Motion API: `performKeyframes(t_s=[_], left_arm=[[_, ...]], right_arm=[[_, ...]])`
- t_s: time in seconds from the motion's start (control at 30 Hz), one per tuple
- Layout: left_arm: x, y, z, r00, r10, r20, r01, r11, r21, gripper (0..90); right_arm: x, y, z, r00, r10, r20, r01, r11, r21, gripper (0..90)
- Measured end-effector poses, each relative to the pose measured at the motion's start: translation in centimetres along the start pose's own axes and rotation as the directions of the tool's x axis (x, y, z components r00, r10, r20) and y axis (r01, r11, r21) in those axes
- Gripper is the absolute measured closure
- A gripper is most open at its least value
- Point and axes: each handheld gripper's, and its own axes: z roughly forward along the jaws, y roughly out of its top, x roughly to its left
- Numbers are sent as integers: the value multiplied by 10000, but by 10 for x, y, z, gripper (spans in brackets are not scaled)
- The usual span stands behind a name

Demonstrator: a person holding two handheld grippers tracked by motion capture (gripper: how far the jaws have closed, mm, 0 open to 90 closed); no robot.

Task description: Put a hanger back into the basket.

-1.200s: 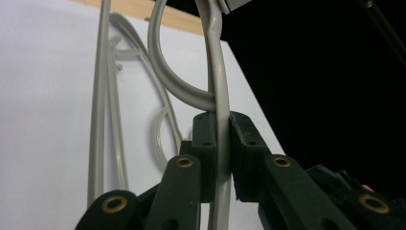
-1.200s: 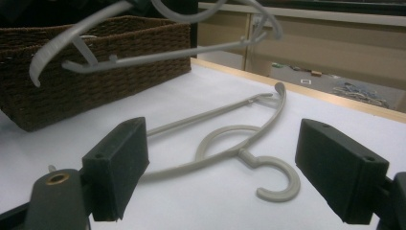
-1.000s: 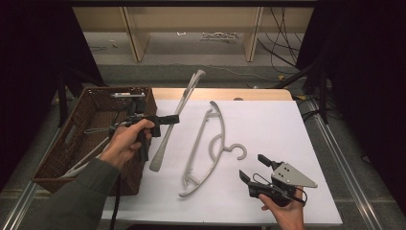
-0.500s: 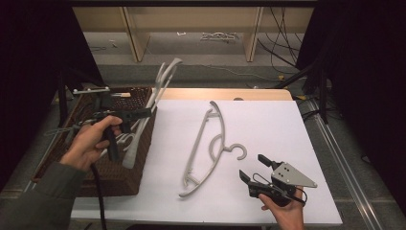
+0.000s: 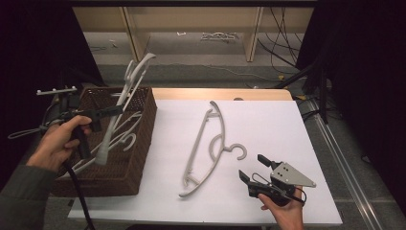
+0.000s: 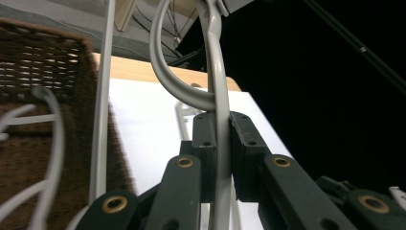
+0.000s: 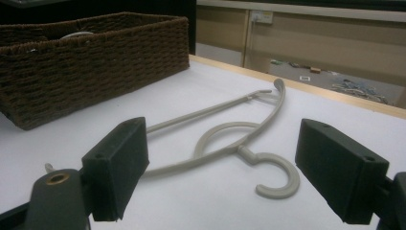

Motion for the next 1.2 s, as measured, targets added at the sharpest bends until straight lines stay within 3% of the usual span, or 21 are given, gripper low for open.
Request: performKeyframes(t_s=[0.17,0.33,0.47,0.53,0.67,0.73,0.8,1.03,1.2], left_arm=[[20,0,-11,10000,19,-76,-19,10000,4,816],[32,-1,-19,9998,92,-152,-91,10000,12,816],[42,-4,-28,9981,572,-245,-568,9983,152,815],[49,-9,-32,9987,474,-186,-473,9988,82,816],[62,-17,-40,9972,667,-350,-656,9973,324,816],[66,-20,-45,9967,733,-336,-721,9967,364,816],[69,-22,-49,9958,839,-374,-826,9960,334,816],[81,-27,-61,9849,1649,-524,-1608,9842,737,816],[86,-32,-67,9837,1718,-530,-1657,9808,1025,816]], right_arm=[[0,0,0,9999,-75,70,74,9999,141,196],[0,0,0,9999,-78,93,77,9999,143,196],[0,0,0,9999,-66,81,65,9999,130,196],[0,0,0,10000,-48,85,47,9999,133,196],[-1,0,-1,9999,-104,129,101,9995,301,196],[-1,-1,1,9997,-96,204,94,9999,98,196],[-1,0,0,9998,-119,170,114,9994,331,196],[-1,0,0,9998,-120,178,114,9995,307,196],[-1,-1,2,9999,-72,145,70,9998,162,195]])
